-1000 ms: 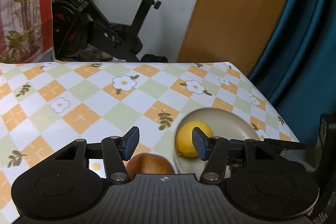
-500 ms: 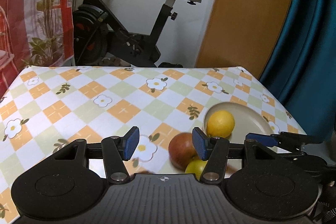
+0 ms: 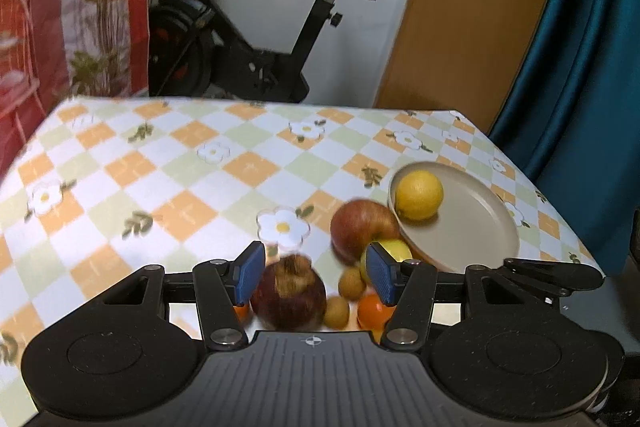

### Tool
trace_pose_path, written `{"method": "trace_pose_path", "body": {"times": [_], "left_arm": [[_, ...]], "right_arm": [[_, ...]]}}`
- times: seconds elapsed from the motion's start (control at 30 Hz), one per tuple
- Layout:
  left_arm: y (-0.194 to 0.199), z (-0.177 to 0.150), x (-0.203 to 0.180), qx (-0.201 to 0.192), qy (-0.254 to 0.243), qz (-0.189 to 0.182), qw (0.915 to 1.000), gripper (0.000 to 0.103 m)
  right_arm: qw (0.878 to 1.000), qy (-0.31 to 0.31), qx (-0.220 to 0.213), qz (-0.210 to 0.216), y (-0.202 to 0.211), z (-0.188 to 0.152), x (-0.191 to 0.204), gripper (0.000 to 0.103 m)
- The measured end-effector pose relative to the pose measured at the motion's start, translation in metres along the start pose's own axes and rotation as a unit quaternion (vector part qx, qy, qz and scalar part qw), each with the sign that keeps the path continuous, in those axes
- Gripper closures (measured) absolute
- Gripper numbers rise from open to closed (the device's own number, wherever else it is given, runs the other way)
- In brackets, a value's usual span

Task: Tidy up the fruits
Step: 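Withdraw the left tool from the plate back to the fruit pile, then grasp the second yellow lemon with the left tool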

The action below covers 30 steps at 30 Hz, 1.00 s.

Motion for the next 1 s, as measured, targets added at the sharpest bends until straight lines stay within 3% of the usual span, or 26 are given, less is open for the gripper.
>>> {"method": "trace_pose_path", "body": {"times": [0.4,1.0], "left_arm": [[0.0,-0.034,-0.009,0.022,0.003,-0.014,0.9996,0.046],[-0.011,-0.048,-0.023,0.039,0.009,-0.048,0.9981,0.048]], "right_arm": [[0.999,0.032,0.041,0.013,-0.009,-0.032,0.022,0.046],[0.997,0.027,0.065,0.017,-0.009,-0.044,0.013,0.046]]}}
Point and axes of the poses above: each gripper's, at about its wrist camera, not at the fingertips, and y roughly against the way its jaws point, x to its left, z to its top, the point moved 4 cm from there along -y, roughly the way its jaws point, and after that the axes turned 11 degrees about -y, right-handed, at the moved point
